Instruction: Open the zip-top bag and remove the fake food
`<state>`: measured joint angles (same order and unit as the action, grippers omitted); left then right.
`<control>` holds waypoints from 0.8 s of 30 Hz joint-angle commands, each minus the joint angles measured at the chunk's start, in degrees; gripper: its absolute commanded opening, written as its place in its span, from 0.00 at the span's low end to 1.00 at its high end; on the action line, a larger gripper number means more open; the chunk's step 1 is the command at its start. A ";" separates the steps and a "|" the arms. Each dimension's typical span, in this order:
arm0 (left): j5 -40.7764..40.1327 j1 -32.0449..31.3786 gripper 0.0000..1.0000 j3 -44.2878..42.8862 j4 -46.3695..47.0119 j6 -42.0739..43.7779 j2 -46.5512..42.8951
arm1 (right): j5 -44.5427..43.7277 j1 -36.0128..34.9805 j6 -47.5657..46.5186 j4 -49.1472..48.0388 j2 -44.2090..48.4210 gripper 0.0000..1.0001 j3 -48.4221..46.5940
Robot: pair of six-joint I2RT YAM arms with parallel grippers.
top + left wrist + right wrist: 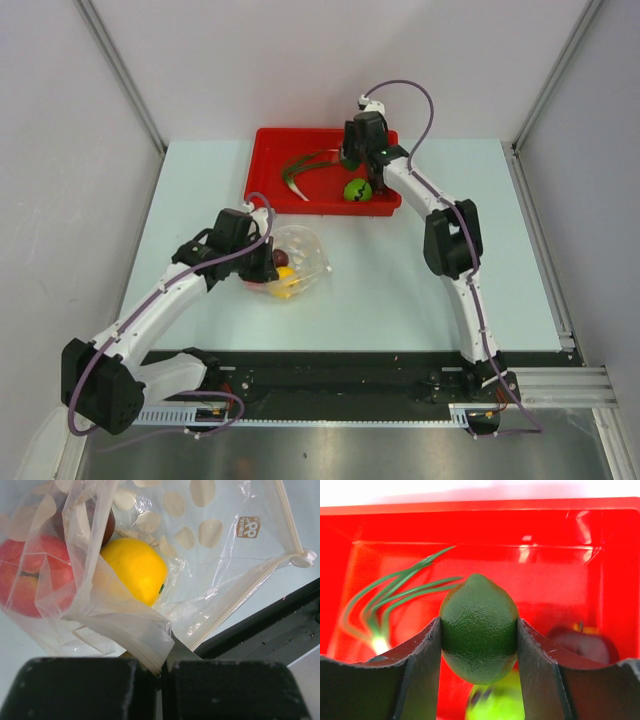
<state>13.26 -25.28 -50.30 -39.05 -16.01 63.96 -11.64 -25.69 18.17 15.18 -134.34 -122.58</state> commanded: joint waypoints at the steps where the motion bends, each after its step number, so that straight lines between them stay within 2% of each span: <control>1: -0.16 -0.12 0.00 -2.78 -1.56 2.74 -0.16 | -1.37 1.17 -3.93 0.55 -6.62 0.09 -9.94; 6: 0.02 -0.21 0.00 -3.31 -2.08 3.00 0.63 | -2.16 2.49 -3.24 -0.15 -9.88 0.19 -10.48; 12: 0.72 -0.21 0.00 -3.66 -1.82 1.69 1.60 | 0.03 3.10 -3.15 2.04 -11.03 0.39 -10.48; 13: 1.15 -0.21 0.00 -3.57 -1.82 1.34 1.69 | 0.91 3.10 -2.97 2.39 -11.03 0.51 -10.66; 15: 1.42 -0.21 0.00 -3.40 -1.73 0.02 1.95 | 1.18 3.10 -2.62 4.93 -10.85 0.62 -11.53; 16: 1.86 -0.21 0.00 -3.40 -1.82 -0.33 2.13 | 1.35 3.10 -1.57 5.82 -10.59 0.75 -12.67; 18: 2.65 -0.21 0.00 -2.96 -1.65 -1.65 1.95 | 2.32 3.10 -0.86 9.58 -10.76 0.85 -14.43; 20: 3.79 -0.21 0.00 -2.35 -0.77 -2.79 1.52 | 2.50 2.93 0.45 12.76 -9.80 0.87 -17.24; 24: 5.02 -0.21 0.00 -1.38 0.81 -5.69 -0.15 | 3.29 1.88 2.65 20.30 -4.27 0.89 -15.68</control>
<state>15.46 -25.28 -51.72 -40.69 -18.04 65.78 -9.08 -22.90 18.13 26.33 -145.10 -136.79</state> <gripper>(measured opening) 0.003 0.887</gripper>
